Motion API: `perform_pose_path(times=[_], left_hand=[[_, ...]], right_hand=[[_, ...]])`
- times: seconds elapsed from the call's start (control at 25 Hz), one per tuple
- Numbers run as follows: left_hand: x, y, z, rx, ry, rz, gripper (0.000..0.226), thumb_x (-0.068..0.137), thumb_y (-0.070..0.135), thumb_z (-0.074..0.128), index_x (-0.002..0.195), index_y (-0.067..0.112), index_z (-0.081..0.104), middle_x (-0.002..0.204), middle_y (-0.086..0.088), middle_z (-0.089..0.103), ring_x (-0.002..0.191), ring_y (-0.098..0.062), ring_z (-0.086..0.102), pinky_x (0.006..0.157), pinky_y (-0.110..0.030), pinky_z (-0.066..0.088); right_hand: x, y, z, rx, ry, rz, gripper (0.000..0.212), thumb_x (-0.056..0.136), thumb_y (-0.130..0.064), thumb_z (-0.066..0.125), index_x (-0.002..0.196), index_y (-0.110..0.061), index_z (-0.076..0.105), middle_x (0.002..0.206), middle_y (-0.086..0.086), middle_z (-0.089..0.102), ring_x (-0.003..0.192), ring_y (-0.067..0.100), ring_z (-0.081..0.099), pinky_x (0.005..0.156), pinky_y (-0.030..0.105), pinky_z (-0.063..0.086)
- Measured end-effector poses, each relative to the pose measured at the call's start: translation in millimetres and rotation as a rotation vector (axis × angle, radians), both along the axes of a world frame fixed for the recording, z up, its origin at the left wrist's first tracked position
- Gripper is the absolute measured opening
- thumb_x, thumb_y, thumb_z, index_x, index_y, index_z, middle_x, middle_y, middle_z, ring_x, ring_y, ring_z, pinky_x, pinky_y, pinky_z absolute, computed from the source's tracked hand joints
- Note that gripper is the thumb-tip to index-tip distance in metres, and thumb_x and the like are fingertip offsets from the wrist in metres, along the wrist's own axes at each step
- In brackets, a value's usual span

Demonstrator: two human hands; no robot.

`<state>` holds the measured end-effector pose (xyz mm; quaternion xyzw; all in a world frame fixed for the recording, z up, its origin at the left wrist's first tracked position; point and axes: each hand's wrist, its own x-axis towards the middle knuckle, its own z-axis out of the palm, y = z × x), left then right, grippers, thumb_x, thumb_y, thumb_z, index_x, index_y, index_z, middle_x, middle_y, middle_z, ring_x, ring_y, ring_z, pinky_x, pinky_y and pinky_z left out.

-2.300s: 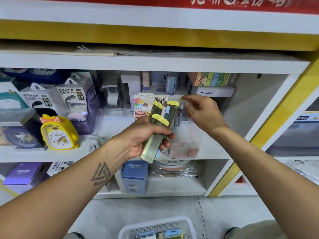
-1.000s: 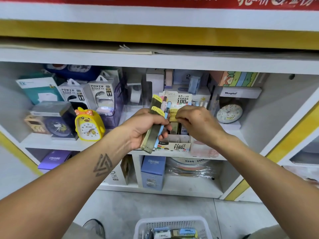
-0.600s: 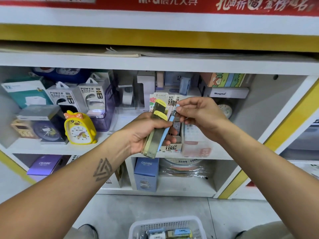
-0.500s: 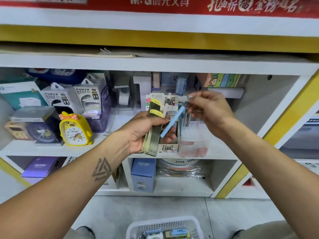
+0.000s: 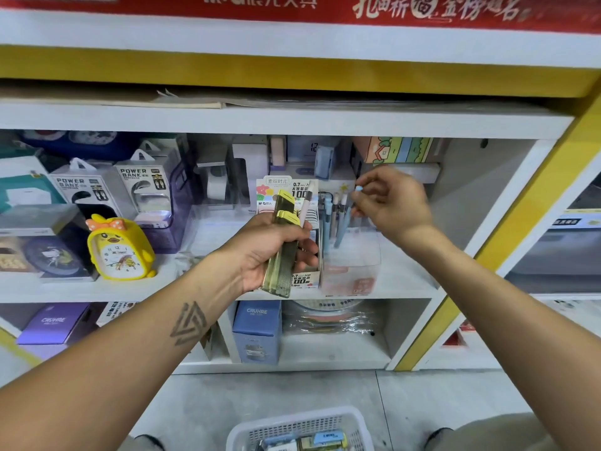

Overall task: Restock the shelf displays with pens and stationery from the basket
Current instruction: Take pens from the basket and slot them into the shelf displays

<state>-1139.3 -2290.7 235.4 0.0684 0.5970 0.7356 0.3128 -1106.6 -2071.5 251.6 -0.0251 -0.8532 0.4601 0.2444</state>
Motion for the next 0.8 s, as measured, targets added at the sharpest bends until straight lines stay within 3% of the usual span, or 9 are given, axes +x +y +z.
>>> perform_pose_path(times=[0.24, 0.4, 0.56, 0.68, 0.76, 0.8], left_hand=[[-0.1, -1.5, -2.0, -0.034, 0.026, -0.027, 0.014, 0.089, -0.003, 0.061, 0.102, 0.001, 0.062, 0.069, -0.02, 0.065, 0.056, -0.032, 0.066, 0.044, -0.026, 0.048], [1.5, -3.5, -1.3, -0.042, 0.023, -0.039, 0.013, 0.09, -0.003, 0.06, 0.102, 0.002, 0.062, 0.068, -0.019, 0.064, 0.056, -0.031, 0.065, 0.043, -0.025, 0.047], [2.3, -2.9, -1.3, -0.04, 0.038, -0.043, 0.013, 0.09, -0.004, 0.06, 0.101, 0.002, 0.061, 0.068, -0.019, 0.064, 0.055, -0.031, 0.065, 0.043, -0.025, 0.046], [3.3, -2.1, -1.3, -0.022, 0.036, -0.069, 0.012, 0.09, -0.004, 0.059, 0.101, 0.002, 0.062, 0.068, -0.019, 0.064, 0.055, -0.03, 0.064, 0.043, -0.024, 0.045], [5.2, -1.8, -1.3, -0.019, 0.037, -0.105, 0.014, 0.09, -0.003, 0.06, 0.104, 0.0, 0.063, 0.07, -0.02, 0.064, 0.055, -0.03, 0.063, 0.042, -0.024, 0.044], [6.3, -1.6, -1.5, -0.023, 0.038, -0.13, 0.017, 0.09, -0.003, 0.061, 0.106, -0.001, 0.064, 0.071, -0.021, 0.064, 0.054, -0.029, 0.062, 0.042, -0.024, 0.044]], right_hand=[[-3.2, -14.6, -17.0, 0.142, -0.006, 0.047, 0.014, 0.092, -0.007, 0.07, 0.091, -0.017, 0.061, 0.077, 0.004, 0.071, 0.067, 0.009, 0.073, 0.072, 0.045, 0.062], [-0.1, -18.1, -12.7, 0.138, -0.074, 0.13, 0.023, 0.092, -0.005, 0.069, 0.086, -0.024, 0.058, 0.078, 0.007, 0.07, 0.07, 0.015, 0.073, 0.075, 0.047, 0.061], [2.9, -22.5, -12.4, 0.157, -0.112, 0.185, 0.023, 0.093, -0.005, 0.068, 0.085, -0.025, 0.059, 0.08, 0.005, 0.069, 0.07, 0.012, 0.073, 0.075, 0.039, 0.062], [0.9, -21.0, -16.1, 0.369, -0.133, 0.078, 0.011, 0.097, -0.013, 0.063, 0.101, -0.019, 0.07, 0.088, 0.003, 0.073, 0.081, 0.017, 0.071, 0.077, 0.035, 0.057], [-1.9, -17.4, -15.2, 0.598, -0.15, 0.03, 0.023, 0.1, -0.018, 0.058, 0.117, -0.015, 0.073, 0.098, -0.001, 0.07, 0.093, 0.02, 0.065, 0.077, 0.028, 0.045], [-3.2, -16.2, -13.9, 0.612, -0.165, 0.03, 0.026, 0.101, -0.018, 0.056, 0.122, -0.016, 0.072, 0.097, -0.005, 0.066, 0.094, 0.018, 0.061, 0.077, 0.025, 0.04]])
